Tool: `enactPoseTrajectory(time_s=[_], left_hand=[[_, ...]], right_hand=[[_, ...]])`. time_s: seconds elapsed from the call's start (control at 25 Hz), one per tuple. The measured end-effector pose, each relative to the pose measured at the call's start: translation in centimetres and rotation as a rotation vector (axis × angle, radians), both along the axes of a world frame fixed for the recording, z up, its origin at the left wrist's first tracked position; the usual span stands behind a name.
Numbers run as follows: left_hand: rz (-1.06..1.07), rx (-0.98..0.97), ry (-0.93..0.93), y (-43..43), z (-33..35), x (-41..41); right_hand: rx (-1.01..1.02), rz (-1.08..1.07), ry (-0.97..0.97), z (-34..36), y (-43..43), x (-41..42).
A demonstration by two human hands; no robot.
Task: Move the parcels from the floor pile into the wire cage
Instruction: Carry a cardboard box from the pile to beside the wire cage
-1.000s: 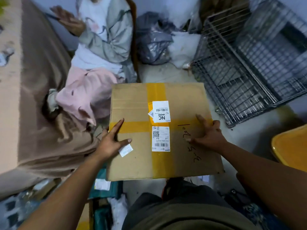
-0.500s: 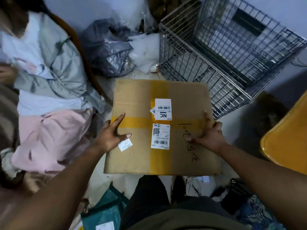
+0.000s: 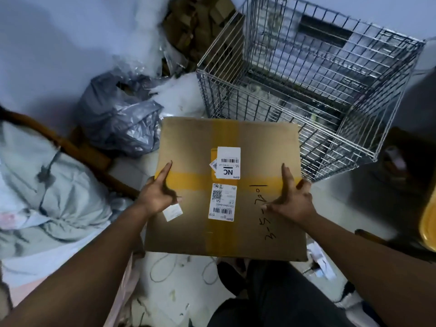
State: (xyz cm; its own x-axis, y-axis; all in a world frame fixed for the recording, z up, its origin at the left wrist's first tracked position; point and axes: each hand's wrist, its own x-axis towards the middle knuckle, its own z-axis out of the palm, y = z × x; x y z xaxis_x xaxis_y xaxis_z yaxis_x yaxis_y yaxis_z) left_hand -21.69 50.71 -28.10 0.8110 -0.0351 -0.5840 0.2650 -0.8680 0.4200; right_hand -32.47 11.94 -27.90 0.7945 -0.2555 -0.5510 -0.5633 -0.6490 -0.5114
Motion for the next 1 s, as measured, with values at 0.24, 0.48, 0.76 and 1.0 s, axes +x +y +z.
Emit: enactPoseTrajectory(time_s=[0.24, 0.48, 0.76, 1.0], left_hand=[[-0.087, 0.038, 0.040, 0.5, -5.3, 12.6], [-0.152, 0.121, 0.039, 0.9, -13.0, 21.9], [-0.179, 0.243, 0.008, 4.5, -27.2, 31.1], [-0.259, 0.301, 0.026, 5.8, -40.2, 35.9]], right_hand=[[0.105, -0.042, 0.045, -7.4, 2.3, 6.8], [0.135, -0.067, 0.135, -16.3, 6.3, 13.6], [0.152, -0.134, 0.191, -30.9, 13.8, 20.4], [0.111, -0.196, 0.182, -44.1, 17.1, 23.4]])
